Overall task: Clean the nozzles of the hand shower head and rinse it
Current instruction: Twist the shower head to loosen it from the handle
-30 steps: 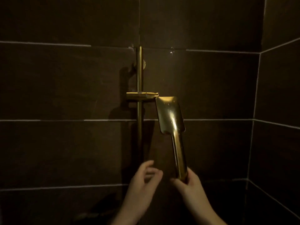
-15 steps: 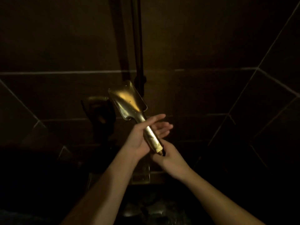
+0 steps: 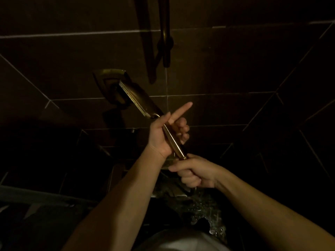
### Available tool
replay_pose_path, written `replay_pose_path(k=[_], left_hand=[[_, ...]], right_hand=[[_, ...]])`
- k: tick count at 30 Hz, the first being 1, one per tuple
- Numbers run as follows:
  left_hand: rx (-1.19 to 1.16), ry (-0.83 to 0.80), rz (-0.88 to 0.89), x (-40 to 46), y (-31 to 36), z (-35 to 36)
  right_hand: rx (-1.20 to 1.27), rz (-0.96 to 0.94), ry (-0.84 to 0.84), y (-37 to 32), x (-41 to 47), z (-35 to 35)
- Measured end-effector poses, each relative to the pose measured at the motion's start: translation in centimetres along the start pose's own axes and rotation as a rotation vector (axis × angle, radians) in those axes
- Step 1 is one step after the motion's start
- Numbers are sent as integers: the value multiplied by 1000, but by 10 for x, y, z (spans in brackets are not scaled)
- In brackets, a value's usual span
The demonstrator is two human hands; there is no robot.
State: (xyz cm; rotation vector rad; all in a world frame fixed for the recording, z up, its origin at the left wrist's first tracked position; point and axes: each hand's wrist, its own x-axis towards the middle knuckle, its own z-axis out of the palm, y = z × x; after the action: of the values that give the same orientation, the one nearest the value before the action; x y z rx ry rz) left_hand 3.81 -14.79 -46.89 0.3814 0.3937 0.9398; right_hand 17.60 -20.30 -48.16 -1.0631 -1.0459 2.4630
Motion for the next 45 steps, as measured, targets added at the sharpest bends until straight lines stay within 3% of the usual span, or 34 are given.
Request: replay_pose_path(k=[3,7,9,11,18,23,28,30,32,35,39,43,45], left_hand=[[9,-130,-13,5,-1,-4],[41,-75,12,6,0,-10],[18,-148,-19,8,2,-14],[2,-281,-67,11,4,-11],[254,-253,-128,8,3,18],[354,-80,-57,3,2,38],[455,643,193,-4,-24,44],[475,789,340,-6,-37,42],[517,834,430,-8,-45,43],[597,746,446,-11,-48,44],[475,377,226,-21,-21,52],[340,-29,119,-31,-3,59],[277,-77,104,-29,-7,68]], right_hand=[[19,-36,-48,0,1,0],[158,-66,-91,-1,2,5],[183,-101,-73,3,5,10],[146,-128,1,8,7,16],[24,-246,358,14,6,32],[-18,-294,482,16,2,34],[-213,-258,692,23,6,27],[-288,-270,741,29,7,26],[-314,-293,763,33,4,26],[-321,-321,704,31,-3,25],[-337,-287,596,12,-22,20],[-261,-237,279,-7,-48,21],[-187,-211,189,-10,-52,21]])
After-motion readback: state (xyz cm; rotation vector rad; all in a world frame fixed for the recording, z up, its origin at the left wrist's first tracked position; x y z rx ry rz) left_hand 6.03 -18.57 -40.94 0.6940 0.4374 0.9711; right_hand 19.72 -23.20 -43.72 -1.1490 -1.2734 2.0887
